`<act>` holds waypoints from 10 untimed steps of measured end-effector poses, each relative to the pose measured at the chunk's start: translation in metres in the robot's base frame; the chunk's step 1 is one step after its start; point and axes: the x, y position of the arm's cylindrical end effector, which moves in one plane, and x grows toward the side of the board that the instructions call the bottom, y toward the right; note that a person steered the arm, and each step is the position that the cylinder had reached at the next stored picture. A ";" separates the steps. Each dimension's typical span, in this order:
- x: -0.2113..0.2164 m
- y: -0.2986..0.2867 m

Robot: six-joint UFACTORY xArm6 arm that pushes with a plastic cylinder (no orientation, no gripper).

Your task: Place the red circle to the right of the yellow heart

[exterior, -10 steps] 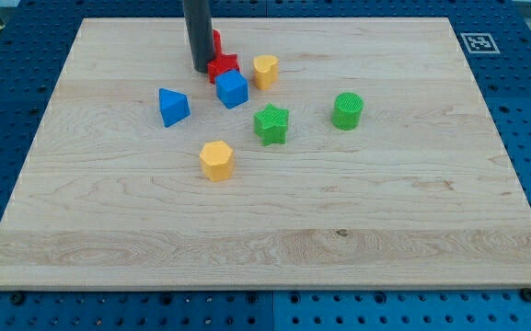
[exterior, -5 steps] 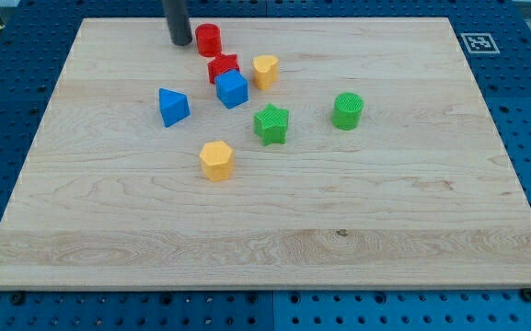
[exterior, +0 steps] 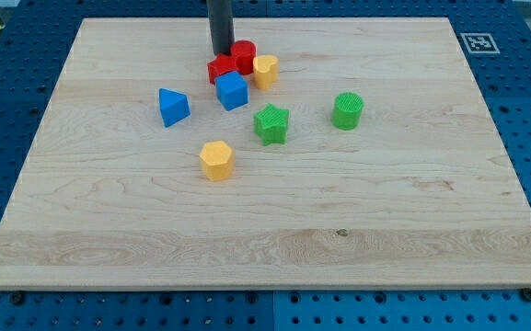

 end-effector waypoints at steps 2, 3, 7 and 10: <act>0.005 0.000; 0.016 0.000; 0.007 0.108; -0.025 0.171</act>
